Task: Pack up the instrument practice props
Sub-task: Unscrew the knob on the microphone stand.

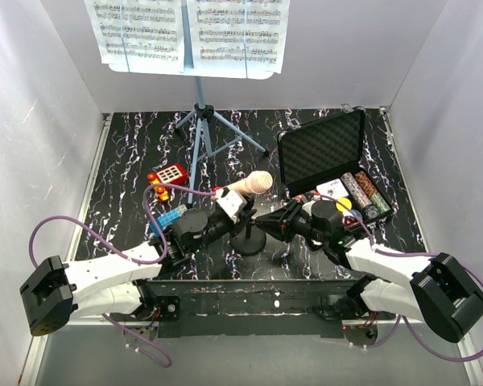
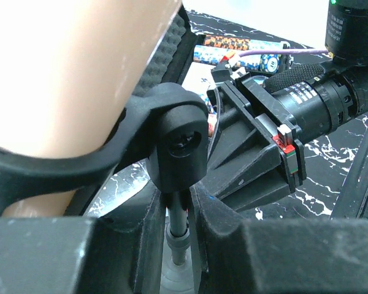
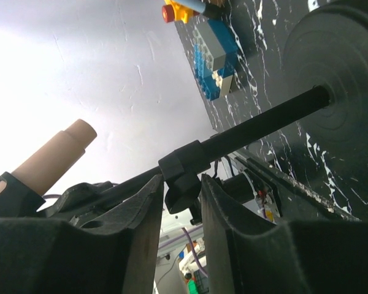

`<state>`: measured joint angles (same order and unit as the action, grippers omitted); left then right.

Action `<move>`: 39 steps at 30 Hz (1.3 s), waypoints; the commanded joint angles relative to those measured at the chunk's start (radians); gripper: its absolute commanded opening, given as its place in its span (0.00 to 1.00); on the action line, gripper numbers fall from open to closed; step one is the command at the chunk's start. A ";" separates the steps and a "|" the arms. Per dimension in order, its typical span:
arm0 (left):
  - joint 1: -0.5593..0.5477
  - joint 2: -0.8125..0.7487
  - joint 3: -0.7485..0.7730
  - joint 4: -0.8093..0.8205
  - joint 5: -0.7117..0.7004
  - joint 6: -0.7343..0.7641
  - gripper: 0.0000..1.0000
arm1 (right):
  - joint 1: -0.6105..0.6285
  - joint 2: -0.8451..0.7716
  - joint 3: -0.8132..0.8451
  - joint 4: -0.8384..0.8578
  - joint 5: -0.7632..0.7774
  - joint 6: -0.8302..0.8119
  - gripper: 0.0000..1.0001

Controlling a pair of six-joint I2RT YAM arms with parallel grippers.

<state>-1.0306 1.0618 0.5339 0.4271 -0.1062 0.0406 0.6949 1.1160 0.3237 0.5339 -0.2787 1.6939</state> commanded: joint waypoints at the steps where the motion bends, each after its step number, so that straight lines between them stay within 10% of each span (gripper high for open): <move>1: -0.009 -0.008 -0.022 -0.053 0.007 0.007 0.00 | 0.011 0.001 0.060 0.087 -0.056 0.007 0.40; 5: -0.011 -0.008 -0.022 -0.053 0.000 0.005 0.00 | 0.014 -0.007 0.063 0.074 -0.053 0.004 0.43; 16: -0.009 -0.006 -0.020 -0.054 0.011 0.002 0.00 | 0.021 0.002 0.069 0.072 -0.053 -0.023 0.01; 21: -0.011 -0.011 -0.018 -0.063 0.030 0.004 0.00 | 0.022 0.005 0.100 0.037 -0.060 -0.126 0.01; 39: -0.009 0.010 -0.006 -0.125 0.077 -0.077 0.00 | 0.199 -0.127 0.290 -0.353 0.513 -1.279 0.01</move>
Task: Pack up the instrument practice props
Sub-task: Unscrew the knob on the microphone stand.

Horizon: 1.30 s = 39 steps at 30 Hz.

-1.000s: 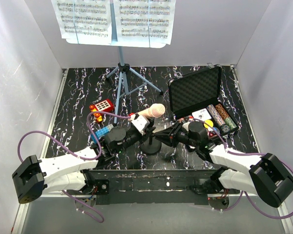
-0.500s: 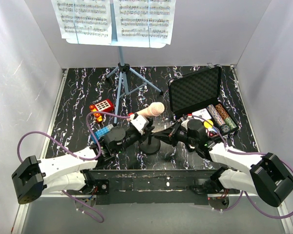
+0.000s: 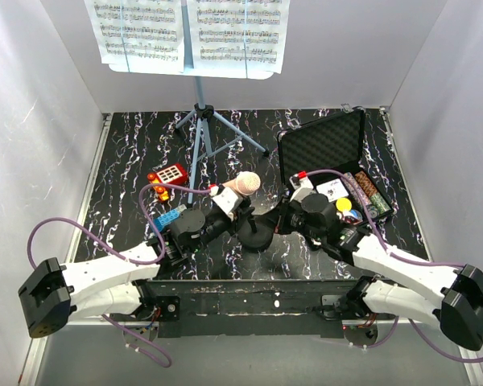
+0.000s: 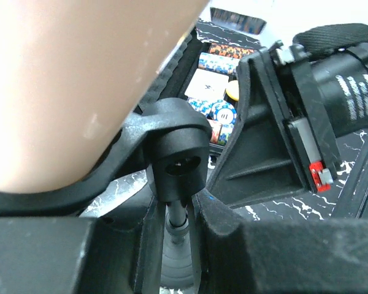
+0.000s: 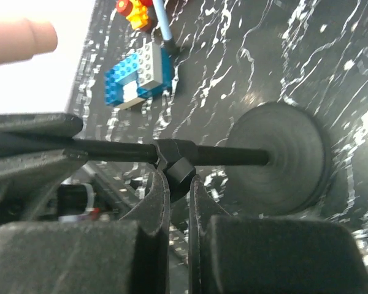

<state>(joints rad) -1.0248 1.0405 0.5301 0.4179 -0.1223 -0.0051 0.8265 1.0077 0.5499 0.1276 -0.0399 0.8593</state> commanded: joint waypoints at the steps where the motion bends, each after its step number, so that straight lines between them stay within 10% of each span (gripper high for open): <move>1: -0.015 0.039 0.001 -0.119 0.093 -0.033 0.00 | 0.088 -0.014 0.059 0.059 0.311 -0.497 0.01; 21: -0.015 0.173 0.128 -0.238 0.122 -0.019 0.00 | 0.329 0.065 -0.093 0.426 0.770 -1.109 0.01; 26: -0.015 0.162 0.097 -0.217 0.122 -0.026 0.00 | 0.330 0.014 -0.019 0.191 0.778 -0.920 0.05; 33: -0.015 0.135 0.102 -0.258 0.122 0.001 0.00 | 0.326 -0.099 0.064 -0.193 0.743 -0.538 0.54; 39: -0.015 0.107 0.108 -0.320 0.236 0.048 0.00 | 0.013 -0.205 0.045 -0.292 0.155 -0.197 0.60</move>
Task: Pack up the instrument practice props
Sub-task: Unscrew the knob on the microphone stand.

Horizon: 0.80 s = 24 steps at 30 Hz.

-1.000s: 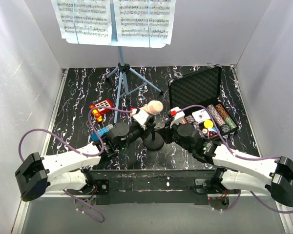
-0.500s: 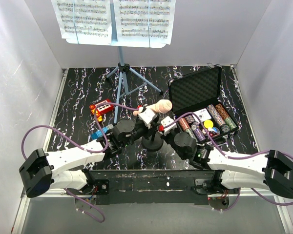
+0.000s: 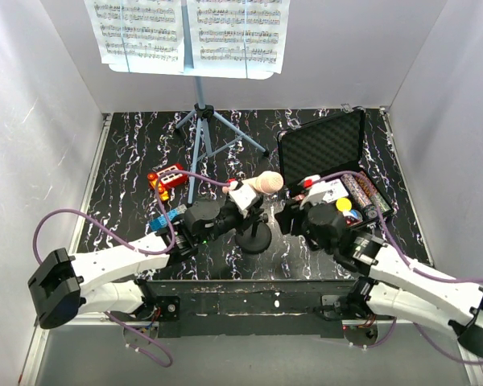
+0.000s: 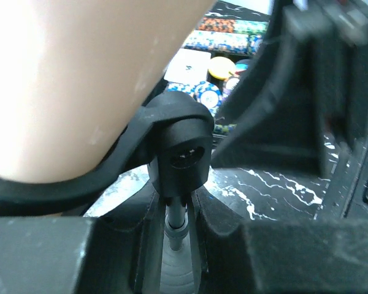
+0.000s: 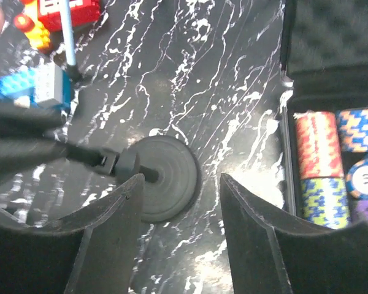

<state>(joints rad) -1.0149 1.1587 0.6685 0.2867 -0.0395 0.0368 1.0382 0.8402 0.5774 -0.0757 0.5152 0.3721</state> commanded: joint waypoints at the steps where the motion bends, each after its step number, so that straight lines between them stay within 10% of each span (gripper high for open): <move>1: -0.025 -0.017 -0.030 -0.196 0.177 0.011 0.00 | -0.249 -0.044 0.000 -0.057 -0.505 0.327 0.60; 10: -0.025 -0.066 -0.033 -0.268 0.297 0.048 0.00 | -0.451 0.065 -0.054 0.226 -1.125 0.504 0.57; 24: -0.025 -0.122 -0.076 -0.273 0.316 0.084 0.00 | -0.471 0.212 -0.122 0.376 -1.279 0.485 0.30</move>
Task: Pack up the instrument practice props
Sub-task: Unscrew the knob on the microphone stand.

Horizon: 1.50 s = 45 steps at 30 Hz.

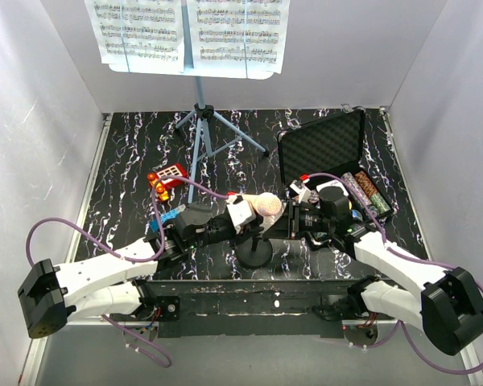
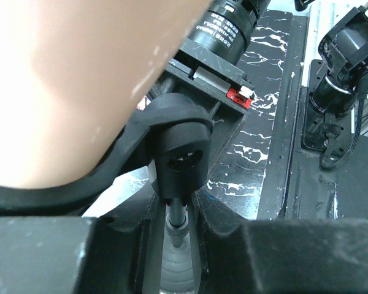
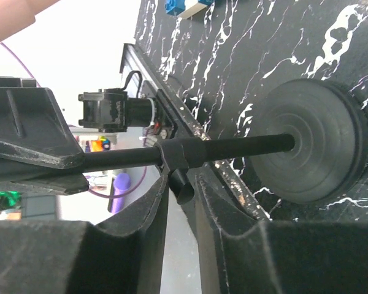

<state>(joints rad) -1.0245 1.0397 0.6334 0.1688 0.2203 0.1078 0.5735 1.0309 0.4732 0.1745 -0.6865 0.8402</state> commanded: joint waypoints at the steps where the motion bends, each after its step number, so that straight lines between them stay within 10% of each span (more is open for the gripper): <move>1: -0.016 -0.001 -0.043 -0.157 0.056 0.013 0.00 | -0.006 0.027 -0.019 0.134 -0.084 0.022 0.28; 10: -0.016 0.014 -0.046 -0.149 0.005 0.006 0.03 | -0.006 0.067 -0.015 0.183 -0.156 0.017 0.07; 16: -0.016 0.014 -0.032 -0.160 -0.042 -0.017 0.54 | -0.007 0.035 -0.030 0.171 -0.108 0.005 0.01; 45: -0.022 -0.145 -0.170 0.192 -0.206 -0.229 0.71 | -0.006 -0.123 -0.163 0.212 0.153 0.137 0.01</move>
<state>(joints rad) -1.0374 0.9173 0.4728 0.2745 0.0467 -0.0906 0.5652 0.9150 0.3283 0.3336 -0.6029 0.9478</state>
